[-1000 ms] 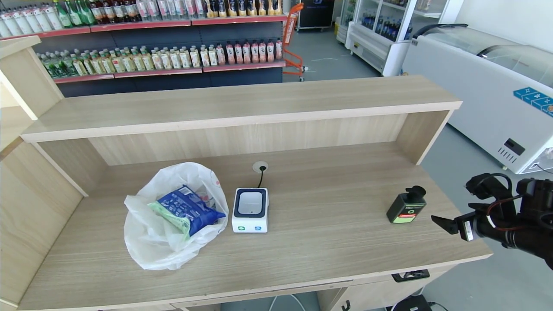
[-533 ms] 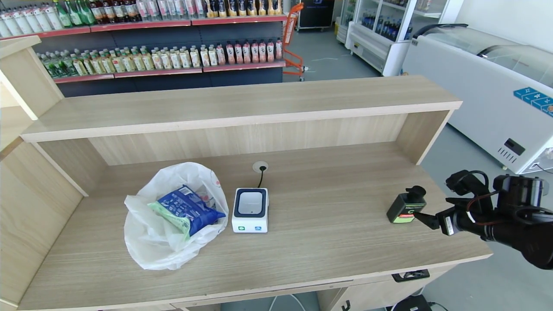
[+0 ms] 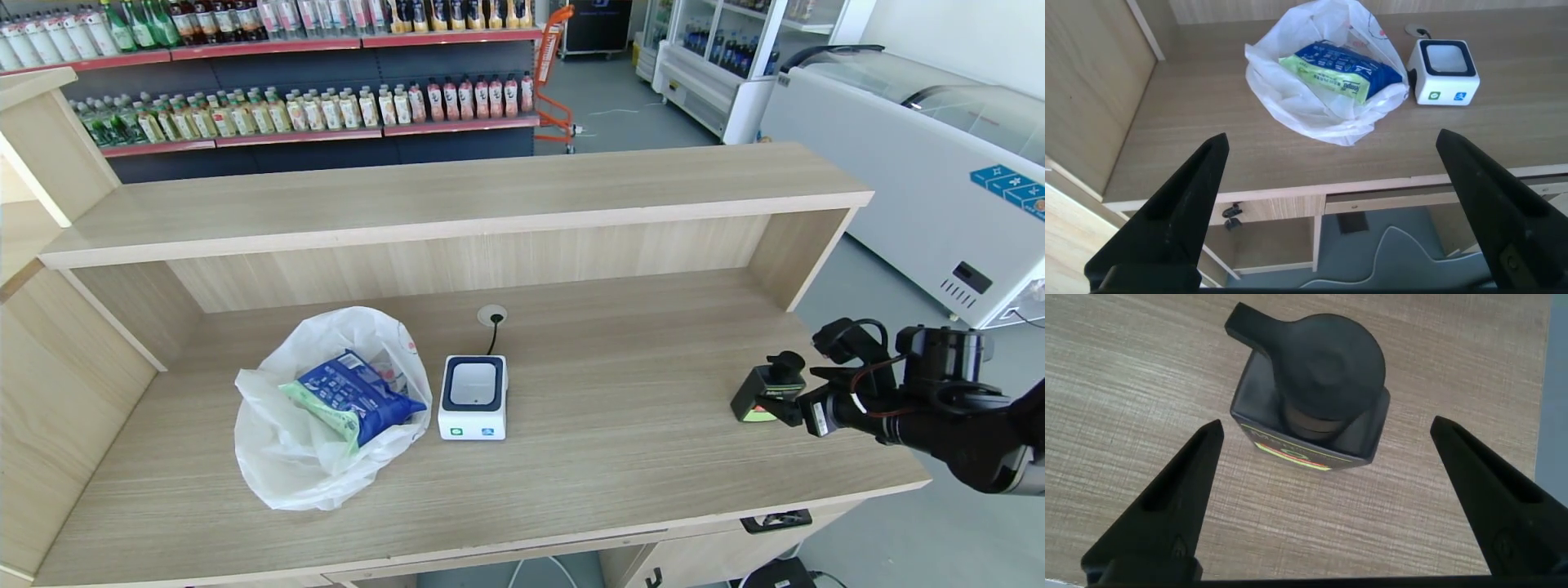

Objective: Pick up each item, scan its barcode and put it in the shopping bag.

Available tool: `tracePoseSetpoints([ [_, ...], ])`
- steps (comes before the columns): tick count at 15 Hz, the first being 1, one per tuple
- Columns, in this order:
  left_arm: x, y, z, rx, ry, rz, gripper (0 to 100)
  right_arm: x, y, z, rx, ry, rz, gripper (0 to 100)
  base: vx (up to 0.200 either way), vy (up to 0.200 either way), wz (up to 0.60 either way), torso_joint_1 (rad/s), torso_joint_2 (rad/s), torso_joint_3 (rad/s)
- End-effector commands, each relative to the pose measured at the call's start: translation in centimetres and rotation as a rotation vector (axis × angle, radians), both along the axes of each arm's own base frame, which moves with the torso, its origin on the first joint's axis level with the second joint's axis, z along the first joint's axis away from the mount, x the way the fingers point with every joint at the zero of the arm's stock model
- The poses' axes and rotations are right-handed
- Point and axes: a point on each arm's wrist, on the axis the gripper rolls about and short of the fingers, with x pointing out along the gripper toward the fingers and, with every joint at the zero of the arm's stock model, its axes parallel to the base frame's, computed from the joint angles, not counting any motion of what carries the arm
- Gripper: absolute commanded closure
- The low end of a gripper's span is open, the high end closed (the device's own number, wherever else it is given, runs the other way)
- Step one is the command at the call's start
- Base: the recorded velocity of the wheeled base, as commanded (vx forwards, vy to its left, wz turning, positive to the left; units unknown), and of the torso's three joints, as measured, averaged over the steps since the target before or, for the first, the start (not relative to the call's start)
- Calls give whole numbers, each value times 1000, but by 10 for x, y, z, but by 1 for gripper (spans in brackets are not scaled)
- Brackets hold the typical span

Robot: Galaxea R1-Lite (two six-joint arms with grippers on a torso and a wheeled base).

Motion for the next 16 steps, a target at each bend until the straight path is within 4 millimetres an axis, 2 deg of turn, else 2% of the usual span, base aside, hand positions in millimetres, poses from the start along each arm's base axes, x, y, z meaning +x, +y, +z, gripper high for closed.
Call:
tracePoseSetpoints([
  [1, 0, 0, 0, 0, 0, 0, 0, 4, 1, -6, 7, 13, 15, 0, 0, 0, 0, 0, 0, 0],
  [16, 0, 0, 0, 0, 0, 0, 0, 36, -1, -34, 110, 8, 187, 0, 0, 0, 0, 0, 0, 0],
])
